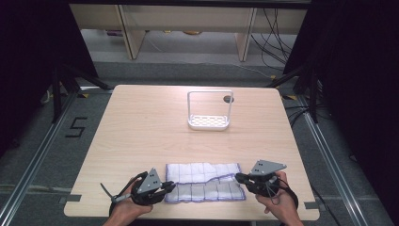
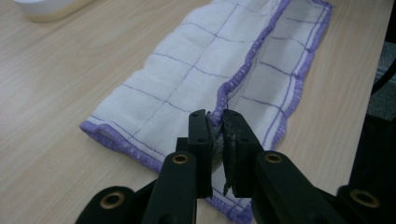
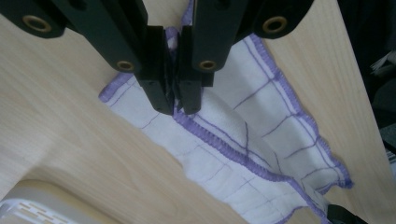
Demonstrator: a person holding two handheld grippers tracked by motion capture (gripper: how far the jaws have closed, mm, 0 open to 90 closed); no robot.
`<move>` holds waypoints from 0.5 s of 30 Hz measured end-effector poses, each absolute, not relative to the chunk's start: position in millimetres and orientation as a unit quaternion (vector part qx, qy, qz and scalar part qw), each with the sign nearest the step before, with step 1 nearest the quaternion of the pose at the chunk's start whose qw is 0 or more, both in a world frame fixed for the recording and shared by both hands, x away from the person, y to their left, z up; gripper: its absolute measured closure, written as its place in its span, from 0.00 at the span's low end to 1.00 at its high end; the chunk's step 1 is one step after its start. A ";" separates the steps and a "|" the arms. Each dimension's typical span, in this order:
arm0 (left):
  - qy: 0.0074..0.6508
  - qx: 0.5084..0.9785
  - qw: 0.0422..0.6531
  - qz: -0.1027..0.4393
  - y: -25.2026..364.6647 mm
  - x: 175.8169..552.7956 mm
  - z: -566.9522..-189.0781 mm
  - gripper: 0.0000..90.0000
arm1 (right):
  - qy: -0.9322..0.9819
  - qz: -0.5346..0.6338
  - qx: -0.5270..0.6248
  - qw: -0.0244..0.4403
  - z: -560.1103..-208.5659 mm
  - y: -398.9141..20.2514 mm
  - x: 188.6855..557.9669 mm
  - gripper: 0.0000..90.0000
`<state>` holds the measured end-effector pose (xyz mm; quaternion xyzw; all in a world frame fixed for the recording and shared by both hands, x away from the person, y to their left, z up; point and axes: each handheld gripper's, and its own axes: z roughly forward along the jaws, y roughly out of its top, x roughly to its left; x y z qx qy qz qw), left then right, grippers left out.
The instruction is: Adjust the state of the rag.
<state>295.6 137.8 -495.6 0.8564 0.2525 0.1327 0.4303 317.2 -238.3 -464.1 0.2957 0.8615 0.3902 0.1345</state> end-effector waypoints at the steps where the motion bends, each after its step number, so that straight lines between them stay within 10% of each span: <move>1: 0.248 0.861 0.423 0.136 138.5 294.9 -496.7 0.91 | 0.865 0.385 0.291 0.135 -464.9 -238.3 315.6 0.95; 15: 0.271 0.844 0.451 0.102 144.1 285.5 -494.8 0.54 | 0.854 0.401 0.309 0.116 -469.7 -249.4 291.0 0.70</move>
